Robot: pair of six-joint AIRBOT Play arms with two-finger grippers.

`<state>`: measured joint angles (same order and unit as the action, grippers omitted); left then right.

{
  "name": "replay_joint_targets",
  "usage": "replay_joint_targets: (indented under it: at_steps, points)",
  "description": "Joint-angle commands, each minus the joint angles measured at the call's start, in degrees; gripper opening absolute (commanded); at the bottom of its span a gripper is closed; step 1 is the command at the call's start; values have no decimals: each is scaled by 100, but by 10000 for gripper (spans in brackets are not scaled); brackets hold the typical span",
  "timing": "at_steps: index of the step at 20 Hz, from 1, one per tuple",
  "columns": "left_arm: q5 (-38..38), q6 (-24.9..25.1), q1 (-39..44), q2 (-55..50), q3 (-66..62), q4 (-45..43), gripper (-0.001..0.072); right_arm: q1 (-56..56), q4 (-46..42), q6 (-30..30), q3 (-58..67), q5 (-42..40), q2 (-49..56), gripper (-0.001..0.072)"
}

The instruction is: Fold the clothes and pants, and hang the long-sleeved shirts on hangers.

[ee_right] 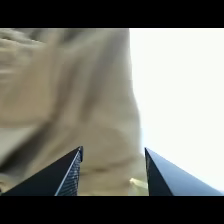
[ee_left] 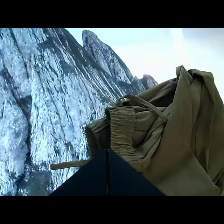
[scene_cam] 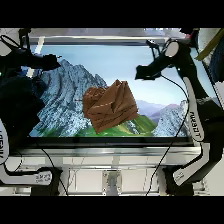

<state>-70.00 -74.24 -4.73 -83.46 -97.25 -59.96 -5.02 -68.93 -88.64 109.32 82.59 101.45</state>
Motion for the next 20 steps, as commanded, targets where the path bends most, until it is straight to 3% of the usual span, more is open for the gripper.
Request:
replay_joint_targets:
  at_steps: [1,5,9,11,14,20]
  points:
    - [-31,13,-2,2,-2,2,16,876,811,358,-424,170,291,453]
    - [-39,11,-2,2,-2,2,15,1040,2441,909,-487,297,1355,561]
    - [-39,13,-2,2,-2,2,16,938,2562,1169,-490,105,1884,594]
    - [-39,13,0,2,-2,2,16,859,2555,1174,-487,-140,1939,689]
    - [-37,15,0,2,-2,2,16,691,2559,1161,-487,-372,1956,689]
    - [-39,17,-2,2,-2,0,16,275,2719,1174,-481,267,2218,680]
